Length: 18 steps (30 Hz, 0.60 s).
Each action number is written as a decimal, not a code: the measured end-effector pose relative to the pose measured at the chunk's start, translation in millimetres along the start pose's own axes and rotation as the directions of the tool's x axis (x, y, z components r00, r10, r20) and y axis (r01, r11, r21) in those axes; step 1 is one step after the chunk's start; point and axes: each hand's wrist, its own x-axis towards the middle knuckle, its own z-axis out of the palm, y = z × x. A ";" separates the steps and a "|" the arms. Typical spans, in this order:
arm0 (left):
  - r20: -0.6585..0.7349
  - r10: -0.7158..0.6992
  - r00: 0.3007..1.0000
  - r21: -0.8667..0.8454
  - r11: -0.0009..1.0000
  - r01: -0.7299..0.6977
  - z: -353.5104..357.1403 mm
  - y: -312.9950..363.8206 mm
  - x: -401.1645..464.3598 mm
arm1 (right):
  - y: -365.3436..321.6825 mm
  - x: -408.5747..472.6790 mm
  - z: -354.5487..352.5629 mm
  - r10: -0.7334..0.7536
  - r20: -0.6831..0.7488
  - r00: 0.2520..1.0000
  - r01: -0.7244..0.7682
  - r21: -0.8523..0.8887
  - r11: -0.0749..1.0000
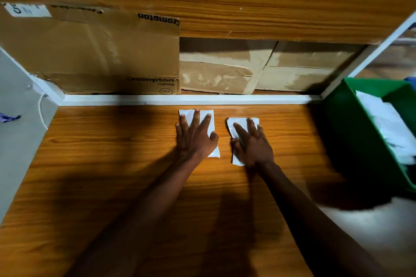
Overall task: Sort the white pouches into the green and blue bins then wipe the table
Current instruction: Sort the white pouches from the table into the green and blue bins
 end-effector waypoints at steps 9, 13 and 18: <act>-0.057 0.115 0.992 -0.045 0.992 -0.118 -4.5 18.1 -26.9 | 16.5 -38.7 -18.1 0.083 -0.110 0.990 -0.064 0.168 0.984; -0.112 0.181 0.977 -0.148 0.969 -0.197 -5.7 69.8 -50.6 | 48.4 -75.9 -39.8 0.086 -0.251 0.964 -0.034 0.205 0.978; -0.276 0.317 0.907 -0.262 0.883 -0.388 -0.3 164.9 -86.3 | 101.3 -137.2 -80.6 0.112 -0.443 0.890 -0.007 0.232 0.973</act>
